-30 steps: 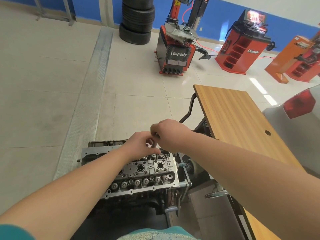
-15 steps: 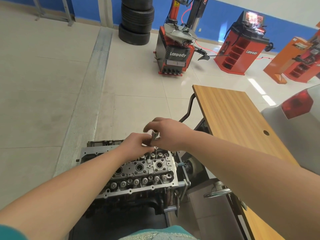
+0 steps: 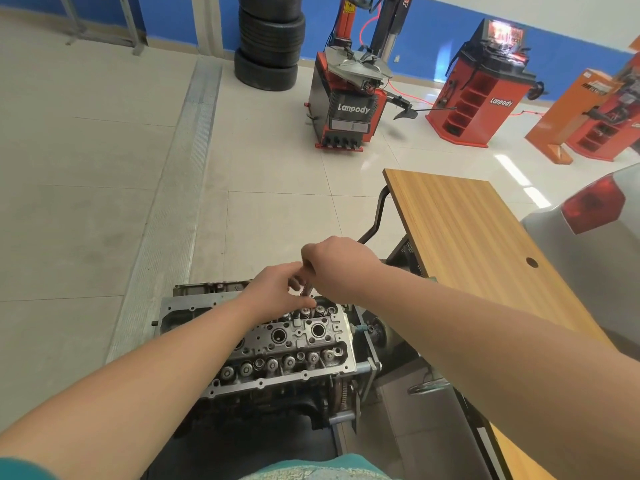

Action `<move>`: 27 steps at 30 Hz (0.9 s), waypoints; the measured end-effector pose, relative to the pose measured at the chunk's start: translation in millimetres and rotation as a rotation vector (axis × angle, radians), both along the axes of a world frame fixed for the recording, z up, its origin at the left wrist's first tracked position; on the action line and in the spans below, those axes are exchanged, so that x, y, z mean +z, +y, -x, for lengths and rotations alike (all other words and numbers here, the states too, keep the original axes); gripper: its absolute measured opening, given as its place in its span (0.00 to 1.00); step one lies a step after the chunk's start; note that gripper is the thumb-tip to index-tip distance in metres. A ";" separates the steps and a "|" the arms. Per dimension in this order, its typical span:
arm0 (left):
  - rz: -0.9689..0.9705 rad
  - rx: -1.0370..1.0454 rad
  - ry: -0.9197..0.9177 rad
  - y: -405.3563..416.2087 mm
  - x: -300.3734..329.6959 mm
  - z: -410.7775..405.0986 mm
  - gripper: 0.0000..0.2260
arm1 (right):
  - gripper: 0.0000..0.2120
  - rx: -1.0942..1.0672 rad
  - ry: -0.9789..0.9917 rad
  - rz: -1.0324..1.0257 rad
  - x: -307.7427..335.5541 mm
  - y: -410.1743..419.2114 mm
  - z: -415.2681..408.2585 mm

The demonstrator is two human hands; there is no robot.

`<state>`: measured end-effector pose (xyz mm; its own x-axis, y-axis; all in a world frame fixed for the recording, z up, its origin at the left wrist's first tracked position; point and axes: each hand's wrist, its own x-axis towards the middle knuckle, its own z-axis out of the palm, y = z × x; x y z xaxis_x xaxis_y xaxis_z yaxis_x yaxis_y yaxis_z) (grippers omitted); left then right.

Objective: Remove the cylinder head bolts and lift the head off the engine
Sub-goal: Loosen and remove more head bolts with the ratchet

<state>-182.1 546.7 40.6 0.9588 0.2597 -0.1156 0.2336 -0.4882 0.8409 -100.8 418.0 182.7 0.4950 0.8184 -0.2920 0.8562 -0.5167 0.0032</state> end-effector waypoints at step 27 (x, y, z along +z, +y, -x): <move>-0.016 0.022 0.081 5.3 -1.9 -5.3 0.09 | 0.19 -0.046 0.130 -0.143 5.4 -2.2 2.0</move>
<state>-176.8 551.9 38.7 0.9406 0.2827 -0.1883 0.3113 -0.4955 0.8109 -102.8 415.8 188.1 0.4985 0.8333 -0.2388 0.8200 -0.5427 -0.1821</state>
